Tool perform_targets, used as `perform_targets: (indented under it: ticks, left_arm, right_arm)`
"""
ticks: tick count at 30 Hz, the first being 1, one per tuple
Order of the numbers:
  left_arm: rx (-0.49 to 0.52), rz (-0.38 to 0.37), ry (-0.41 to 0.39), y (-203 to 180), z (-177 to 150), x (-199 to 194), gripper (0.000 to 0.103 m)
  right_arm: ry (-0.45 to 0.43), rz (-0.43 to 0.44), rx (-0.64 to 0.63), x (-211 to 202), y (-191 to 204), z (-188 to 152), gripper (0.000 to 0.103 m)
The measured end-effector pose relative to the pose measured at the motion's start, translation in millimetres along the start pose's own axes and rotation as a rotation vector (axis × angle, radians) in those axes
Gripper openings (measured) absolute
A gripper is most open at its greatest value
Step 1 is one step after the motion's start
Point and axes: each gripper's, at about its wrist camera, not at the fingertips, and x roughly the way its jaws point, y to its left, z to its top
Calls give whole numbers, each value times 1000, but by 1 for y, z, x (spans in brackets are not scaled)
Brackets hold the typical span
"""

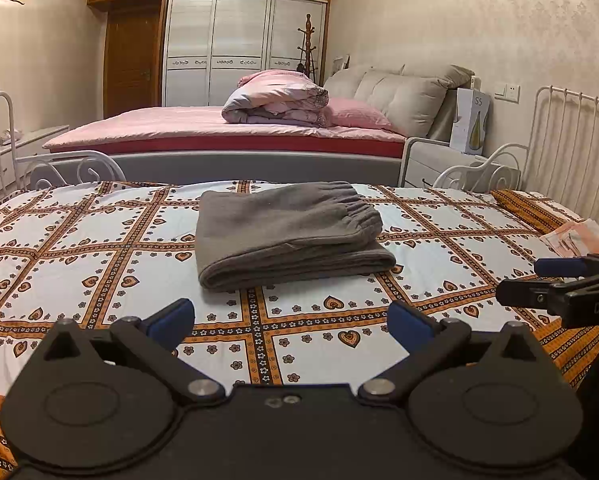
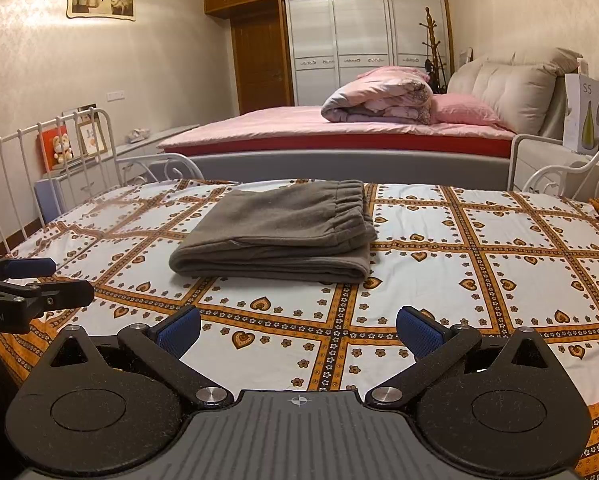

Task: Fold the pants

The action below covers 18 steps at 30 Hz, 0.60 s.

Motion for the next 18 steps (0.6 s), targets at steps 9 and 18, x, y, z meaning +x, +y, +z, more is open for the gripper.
perform_targets:
  ticks: [9,18]
  left_arm:
    - [0,0,-3,0,0,-1,96]
    - [2,-4,-1,-2,0,0,96]
  right_arm:
    - [-4,0,1,0,-1,0,103]
    - [-3,0,1,0,0,0,103]
